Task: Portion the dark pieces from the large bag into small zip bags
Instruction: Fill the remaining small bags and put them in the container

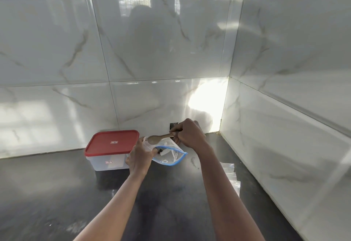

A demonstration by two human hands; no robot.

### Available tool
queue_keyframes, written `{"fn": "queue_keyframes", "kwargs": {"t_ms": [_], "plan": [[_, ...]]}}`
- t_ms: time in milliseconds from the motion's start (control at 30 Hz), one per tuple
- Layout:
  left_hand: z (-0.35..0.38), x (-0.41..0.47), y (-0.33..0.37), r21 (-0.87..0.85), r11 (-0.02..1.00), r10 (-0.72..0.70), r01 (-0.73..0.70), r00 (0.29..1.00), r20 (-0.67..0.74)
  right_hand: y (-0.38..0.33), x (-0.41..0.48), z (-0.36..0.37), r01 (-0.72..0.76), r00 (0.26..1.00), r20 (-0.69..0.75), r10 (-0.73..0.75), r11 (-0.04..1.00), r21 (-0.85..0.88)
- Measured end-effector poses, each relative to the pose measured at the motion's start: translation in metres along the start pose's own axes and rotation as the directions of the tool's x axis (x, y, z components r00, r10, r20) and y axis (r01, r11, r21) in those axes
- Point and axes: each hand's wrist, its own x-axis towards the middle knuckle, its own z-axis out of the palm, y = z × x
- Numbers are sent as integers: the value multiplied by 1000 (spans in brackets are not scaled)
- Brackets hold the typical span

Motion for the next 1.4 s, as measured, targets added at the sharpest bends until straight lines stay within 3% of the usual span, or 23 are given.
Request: {"fn": "queue_keyframes", "kwargs": {"t_ms": [167,400,533,667,867,1000,1133,1400], "plan": [[-3,1,2,-48,999,-7,6,1000,-19,-3,0,-11,-51,992,-116,49,999,-18],[0,-1,5,-36,999,-7,5,999,-32,33,-5,25,-171,985,-78,157,958,-232],[1,-4,4,-46,999,7,-9,999,-36,47,-8,59,-103,991,-106,79,964,-244],[2,-8,4,-53,998,31,-33,999,-30,56,-3,85,4,1000,-26,-15,931,-365],[1,-12,5,-69,995,70,-72,997,-33,58,6,100,-19,995,82,58,909,-416],[2,-11,2,-33,997,72,-73,997,-23,65,11,112,-142,982,73,176,932,-332],[5,-9,-6,13,998,65,-65,998,-14,68,11,123,-323,946,37,323,946,-25],[5,-7,-6,27,997,70,-69,998,-9,65,15,129,-443,897,46,440,891,99]]}}
